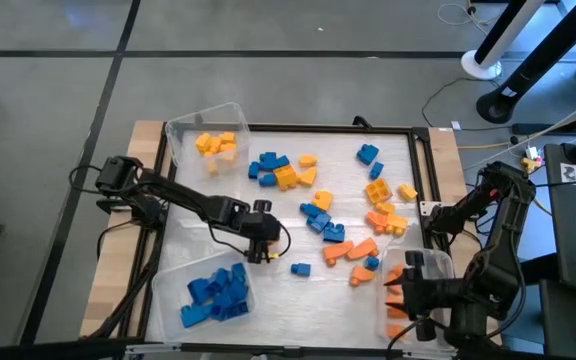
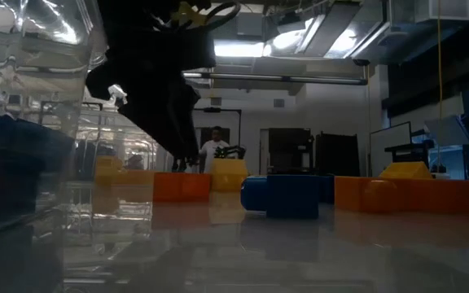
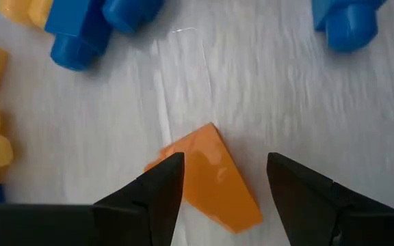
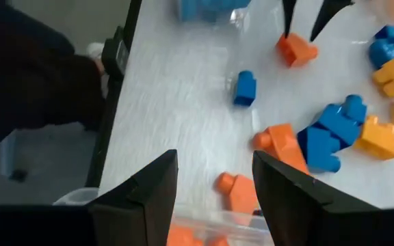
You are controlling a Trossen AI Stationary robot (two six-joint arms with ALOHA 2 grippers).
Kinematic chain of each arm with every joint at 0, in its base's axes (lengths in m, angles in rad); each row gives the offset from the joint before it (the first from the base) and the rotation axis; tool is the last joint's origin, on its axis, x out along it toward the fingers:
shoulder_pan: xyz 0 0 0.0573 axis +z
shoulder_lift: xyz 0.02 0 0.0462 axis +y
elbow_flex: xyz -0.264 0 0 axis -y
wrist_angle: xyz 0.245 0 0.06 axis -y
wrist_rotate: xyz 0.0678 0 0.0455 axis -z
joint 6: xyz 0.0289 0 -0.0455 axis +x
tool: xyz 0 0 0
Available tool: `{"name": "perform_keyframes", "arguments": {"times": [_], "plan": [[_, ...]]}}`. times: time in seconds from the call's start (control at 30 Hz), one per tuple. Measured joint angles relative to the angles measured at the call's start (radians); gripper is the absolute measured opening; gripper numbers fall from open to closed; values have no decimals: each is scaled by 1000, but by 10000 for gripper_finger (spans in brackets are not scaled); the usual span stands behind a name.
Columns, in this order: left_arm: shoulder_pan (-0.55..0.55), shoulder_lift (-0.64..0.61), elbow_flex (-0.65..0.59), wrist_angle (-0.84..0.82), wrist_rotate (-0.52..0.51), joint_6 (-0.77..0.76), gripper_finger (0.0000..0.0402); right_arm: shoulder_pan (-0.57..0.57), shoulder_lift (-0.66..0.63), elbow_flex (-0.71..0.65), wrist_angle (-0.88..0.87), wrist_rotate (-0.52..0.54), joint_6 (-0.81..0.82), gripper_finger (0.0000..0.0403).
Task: Sort blocks
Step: Put the orange game piece into the bottom right transparent bin
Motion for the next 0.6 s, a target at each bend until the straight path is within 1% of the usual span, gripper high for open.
{"name": "perform_keyframes", "arguments": {"times": [0.1, 0.3, 0.5, 0.6], "plan": [[-6, 0, 0, -18, 0, 0, 198, 0, 0, 0, 2, 37, 0, 191], [-29, 0, 0, -35, -1, 0, 198, 0, 0, 0, 20, 79, 0, 191], [-45, 3, 0, -60, -4, 12, 198, 0, 0, 0, 33, 87, 0, 191], [-45, 5, 0, -60, -32, 23, 198, 0, 0, 0, 34, 91, 1, 191]]}}
